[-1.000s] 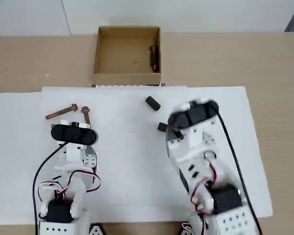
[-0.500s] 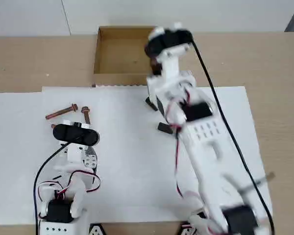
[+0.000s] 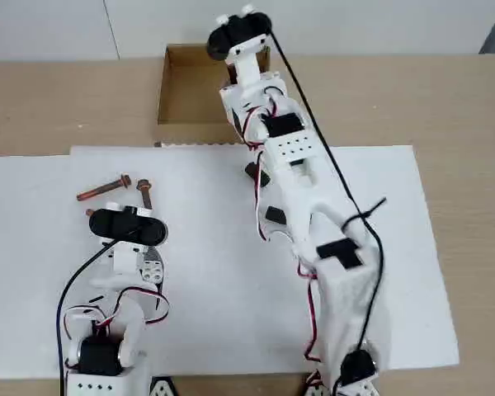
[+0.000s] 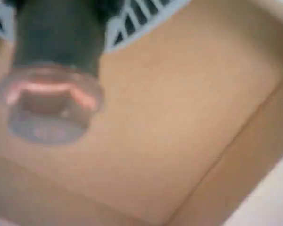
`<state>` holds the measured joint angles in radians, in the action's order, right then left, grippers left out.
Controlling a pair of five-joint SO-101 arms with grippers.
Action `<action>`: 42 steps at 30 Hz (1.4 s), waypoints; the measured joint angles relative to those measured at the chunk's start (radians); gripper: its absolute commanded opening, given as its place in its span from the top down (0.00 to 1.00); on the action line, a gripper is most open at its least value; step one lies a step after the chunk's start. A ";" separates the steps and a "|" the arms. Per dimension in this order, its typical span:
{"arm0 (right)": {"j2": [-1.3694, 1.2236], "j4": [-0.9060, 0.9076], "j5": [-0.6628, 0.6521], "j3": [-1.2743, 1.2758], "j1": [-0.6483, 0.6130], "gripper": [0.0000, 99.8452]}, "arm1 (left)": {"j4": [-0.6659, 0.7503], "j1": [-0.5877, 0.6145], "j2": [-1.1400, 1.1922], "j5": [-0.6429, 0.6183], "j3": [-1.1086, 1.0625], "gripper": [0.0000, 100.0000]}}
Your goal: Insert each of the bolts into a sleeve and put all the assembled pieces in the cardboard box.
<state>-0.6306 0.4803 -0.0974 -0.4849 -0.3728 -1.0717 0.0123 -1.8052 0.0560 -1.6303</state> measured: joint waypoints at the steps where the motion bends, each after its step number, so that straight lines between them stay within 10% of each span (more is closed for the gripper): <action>1: -0.041 -0.003 -0.003 -0.031 0.000 0.99 | 0.000 0.000 0.000 0.000 0.000 0.99; 13: -0.213 0.043 -0.008 -0.143 -0.003 0.80 | 0.000 0.000 0.000 0.000 0.000 0.99; 22: -0.210 0.120 -0.008 -0.196 -0.009 0.96 | 0.000 0.000 0.000 0.000 0.000 0.99; 42: -0.210 1.054 -0.008 -0.870 -0.002 1.00 | 0.000 0.000 0.000 0.000 0.000 0.99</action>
<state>-0.8408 1.5344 -0.1051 -1.3548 -0.3744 -1.0717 0.0123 -1.8052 0.0560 -1.6303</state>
